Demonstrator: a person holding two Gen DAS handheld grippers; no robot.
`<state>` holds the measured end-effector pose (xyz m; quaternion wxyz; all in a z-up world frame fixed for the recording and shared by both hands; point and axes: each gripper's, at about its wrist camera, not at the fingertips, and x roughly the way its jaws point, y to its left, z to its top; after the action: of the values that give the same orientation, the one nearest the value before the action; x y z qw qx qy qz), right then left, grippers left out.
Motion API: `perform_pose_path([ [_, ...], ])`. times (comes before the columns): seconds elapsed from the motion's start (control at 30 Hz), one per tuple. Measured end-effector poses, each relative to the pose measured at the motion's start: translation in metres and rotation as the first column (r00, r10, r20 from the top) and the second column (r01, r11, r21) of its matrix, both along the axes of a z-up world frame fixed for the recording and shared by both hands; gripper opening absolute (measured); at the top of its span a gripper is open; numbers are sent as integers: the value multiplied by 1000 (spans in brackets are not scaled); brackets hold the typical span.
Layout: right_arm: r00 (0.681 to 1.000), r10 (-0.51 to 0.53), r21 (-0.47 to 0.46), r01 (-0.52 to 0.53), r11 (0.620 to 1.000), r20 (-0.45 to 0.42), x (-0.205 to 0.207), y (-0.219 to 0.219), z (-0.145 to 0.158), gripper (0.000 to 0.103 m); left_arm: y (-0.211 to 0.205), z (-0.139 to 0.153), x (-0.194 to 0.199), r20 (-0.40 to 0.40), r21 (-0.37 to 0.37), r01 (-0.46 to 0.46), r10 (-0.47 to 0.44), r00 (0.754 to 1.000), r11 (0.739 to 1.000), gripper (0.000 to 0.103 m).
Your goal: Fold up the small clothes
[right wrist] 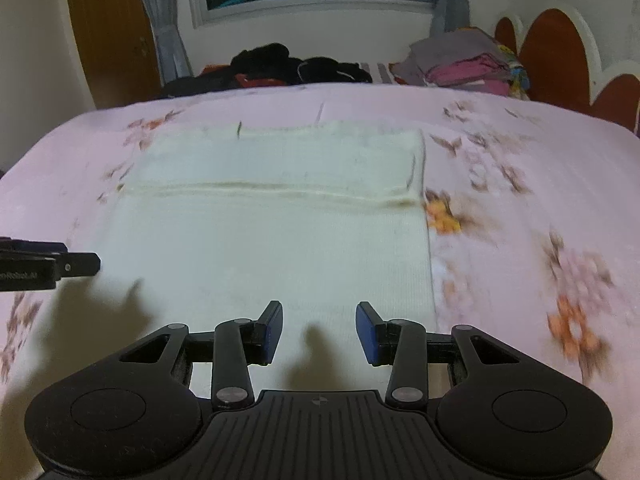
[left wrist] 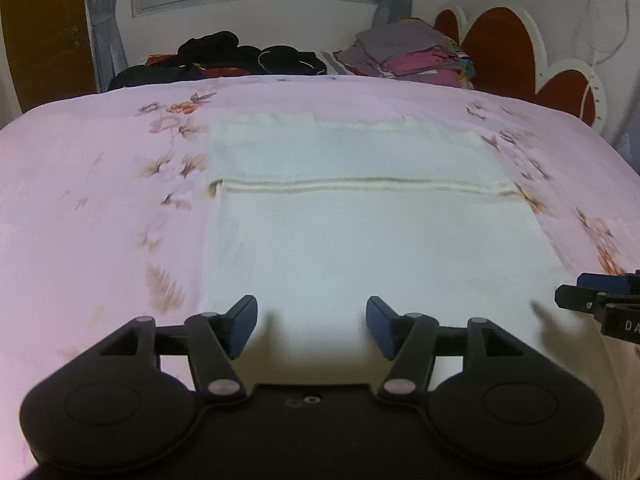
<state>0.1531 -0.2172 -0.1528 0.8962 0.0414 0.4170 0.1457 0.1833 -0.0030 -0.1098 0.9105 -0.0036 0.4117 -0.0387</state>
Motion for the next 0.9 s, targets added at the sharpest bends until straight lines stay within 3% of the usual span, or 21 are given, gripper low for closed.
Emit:
perform_pose_path([
  [0.53, 997, -76, -44, 75, 996, -5, -113, -11, 15, 42, 28, 2, -96, -2, -15, 19, -19, 1000, 1000, 64],
  [0.57, 997, -79, -45, 78, 996, -6, -118, -13, 15, 51, 32, 0, -103, -6, -15, 11, -11, 1000, 1000, 65],
  [0.6, 996, -84, -48, 83, 995, -4, -123, -15, 15, 71, 37, -1, -109, -11, -16, 1, -1, 1000, 1000, 65],
  [0.63, 996, -89, -51, 89, 995, 6, -130, -17, 15, 75, 42, -3, -115, -20, -19, -14, 13, 1000, 1000, 65],
  [0.9, 995, -94, -70, 92, 993, -37, -156, -25, -1, 75, 73, -18, -151, -76, -63, -87, 82, 994, 994, 63],
])
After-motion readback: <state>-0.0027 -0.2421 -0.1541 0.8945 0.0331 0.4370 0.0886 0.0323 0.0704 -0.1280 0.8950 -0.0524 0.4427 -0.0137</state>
